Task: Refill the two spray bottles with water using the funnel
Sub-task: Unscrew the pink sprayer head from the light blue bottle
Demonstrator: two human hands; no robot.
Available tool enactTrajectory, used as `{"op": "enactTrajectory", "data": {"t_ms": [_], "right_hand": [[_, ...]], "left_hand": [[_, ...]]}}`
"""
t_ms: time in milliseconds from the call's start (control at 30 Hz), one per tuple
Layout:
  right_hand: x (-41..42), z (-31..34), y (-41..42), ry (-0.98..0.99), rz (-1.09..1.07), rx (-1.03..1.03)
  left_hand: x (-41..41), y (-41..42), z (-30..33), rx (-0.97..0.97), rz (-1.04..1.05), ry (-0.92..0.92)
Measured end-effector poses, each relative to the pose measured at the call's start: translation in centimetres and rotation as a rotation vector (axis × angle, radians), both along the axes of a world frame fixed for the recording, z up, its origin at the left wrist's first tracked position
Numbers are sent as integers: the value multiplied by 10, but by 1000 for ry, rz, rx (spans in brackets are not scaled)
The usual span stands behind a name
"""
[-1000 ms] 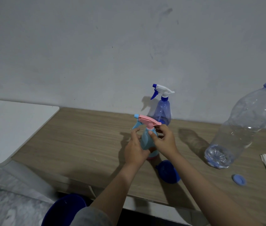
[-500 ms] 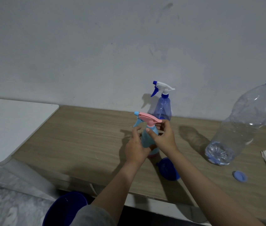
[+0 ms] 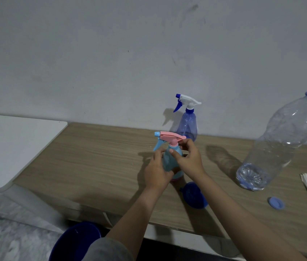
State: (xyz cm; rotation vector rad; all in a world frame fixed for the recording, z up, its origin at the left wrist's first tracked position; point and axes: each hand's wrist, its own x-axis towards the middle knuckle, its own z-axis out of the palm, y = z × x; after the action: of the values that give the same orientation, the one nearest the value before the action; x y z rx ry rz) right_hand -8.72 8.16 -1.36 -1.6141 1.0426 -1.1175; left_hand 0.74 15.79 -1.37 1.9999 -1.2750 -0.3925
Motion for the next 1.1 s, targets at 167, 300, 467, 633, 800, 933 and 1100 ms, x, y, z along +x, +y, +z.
{"op": "enactTrajectory", "data": {"t_ms": [167, 300, 467, 633, 800, 933, 1100], "right_hand": [[-1, 0, -1, 19, 25, 4], [0, 4, 0, -1, -3, 1], [-2, 4, -4, 57, 62, -9], [-6, 8, -7, 106, 129, -9], [-5, 22, -8, 33, 125, -22], [-2, 48, -13, -51, 80, -45], [-9, 102, -18, -202, 67, -129]], "left_hand": [[1, 0, -1, -13, 1, 2], [1, 0, -2, -15, -11, 11], [2, -1, -3, -23, -12, 3], [2, -3, -3, -14, -20, 27], [1, -4, -3, -22, -27, 47], [1, -4, -4, -39, -31, 70], [2, -4, -5, -62, -47, 59]]}}
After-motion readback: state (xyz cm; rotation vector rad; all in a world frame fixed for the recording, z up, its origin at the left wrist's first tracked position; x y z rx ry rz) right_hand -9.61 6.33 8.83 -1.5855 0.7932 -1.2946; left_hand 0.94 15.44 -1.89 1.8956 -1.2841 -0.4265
